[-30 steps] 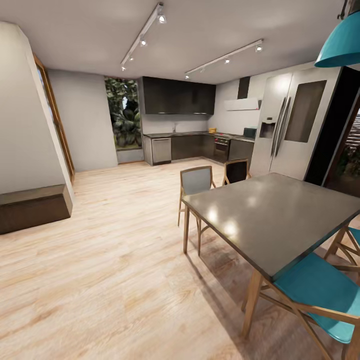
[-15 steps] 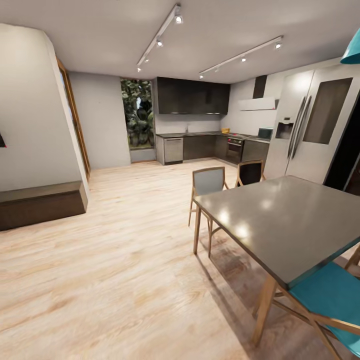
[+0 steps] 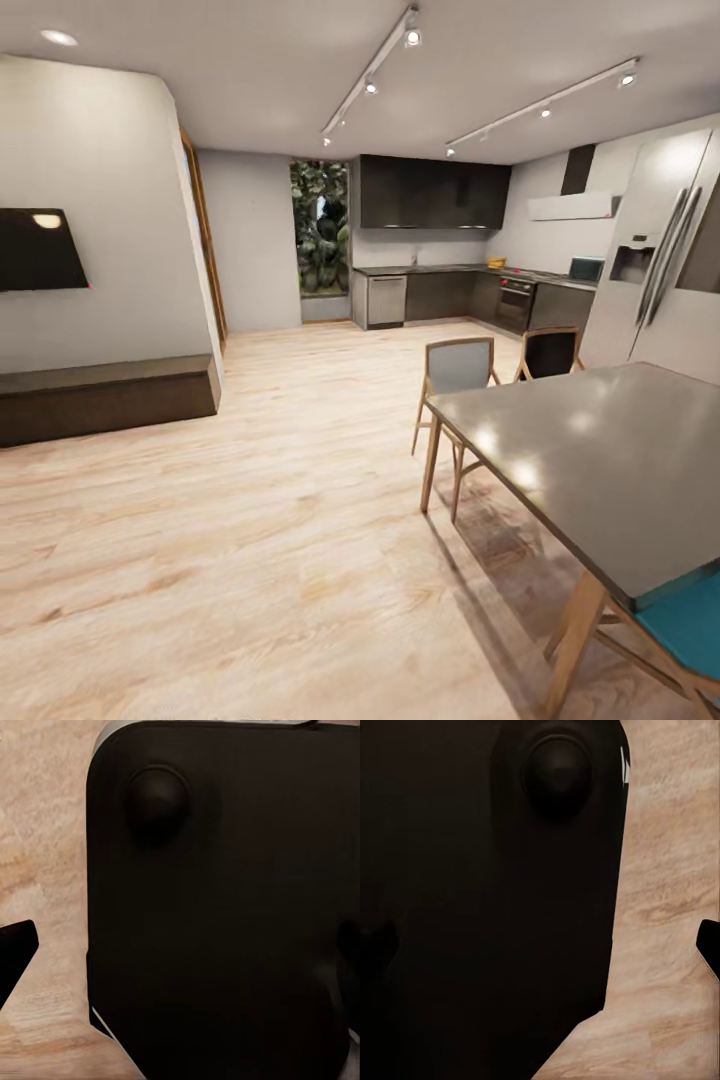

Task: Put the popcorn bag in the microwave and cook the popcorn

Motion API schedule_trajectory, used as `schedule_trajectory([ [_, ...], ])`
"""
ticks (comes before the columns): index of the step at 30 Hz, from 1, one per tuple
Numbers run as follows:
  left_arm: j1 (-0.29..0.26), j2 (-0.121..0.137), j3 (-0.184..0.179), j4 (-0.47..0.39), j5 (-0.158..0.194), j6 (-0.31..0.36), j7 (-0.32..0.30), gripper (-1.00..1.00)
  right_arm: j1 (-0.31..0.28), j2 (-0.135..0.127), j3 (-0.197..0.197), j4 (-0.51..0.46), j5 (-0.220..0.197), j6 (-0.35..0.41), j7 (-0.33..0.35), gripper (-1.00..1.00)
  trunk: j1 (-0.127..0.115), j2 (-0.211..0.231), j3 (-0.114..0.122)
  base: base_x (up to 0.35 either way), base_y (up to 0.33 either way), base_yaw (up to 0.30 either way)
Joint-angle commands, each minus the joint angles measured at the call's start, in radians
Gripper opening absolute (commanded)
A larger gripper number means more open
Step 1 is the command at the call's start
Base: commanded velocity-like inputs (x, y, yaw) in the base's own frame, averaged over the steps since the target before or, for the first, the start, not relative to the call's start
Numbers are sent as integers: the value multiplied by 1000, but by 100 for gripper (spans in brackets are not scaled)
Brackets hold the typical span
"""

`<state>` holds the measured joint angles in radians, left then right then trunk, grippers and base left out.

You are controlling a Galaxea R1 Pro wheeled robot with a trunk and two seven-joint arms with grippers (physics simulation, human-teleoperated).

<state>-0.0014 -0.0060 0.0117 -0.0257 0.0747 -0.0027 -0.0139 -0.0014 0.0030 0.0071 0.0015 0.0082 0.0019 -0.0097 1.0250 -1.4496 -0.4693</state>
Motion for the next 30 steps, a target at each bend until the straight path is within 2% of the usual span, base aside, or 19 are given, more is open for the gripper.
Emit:
schedule_trajectory([
  [1, 0, 0, 1, 0, 9, 0, -1, 100, 0, 0, 0, 0, 1, 0, -1, 100, 0, 0, -1, 0, 0, 270],
  [7, 0, 0, 1, 0, 10, 0, -1, 100, 0, 0, 0, 0, 0, -3, -1, 100, 0, 0, -1, 0, 0, 270],
  [12, 0, 0, 1, 0, 10, -3, -1, 100, 0, 1, -4, 0, 0, -46, -2, 100, 0, 0, -1, 0, 0, 270],
  [30, 0, 0, -1, 0, 13, -2, 7, 100, 0, 2, -4, 0, -1, -51, -2, 100, 0, 0, -1, 0, 0, 260],
])
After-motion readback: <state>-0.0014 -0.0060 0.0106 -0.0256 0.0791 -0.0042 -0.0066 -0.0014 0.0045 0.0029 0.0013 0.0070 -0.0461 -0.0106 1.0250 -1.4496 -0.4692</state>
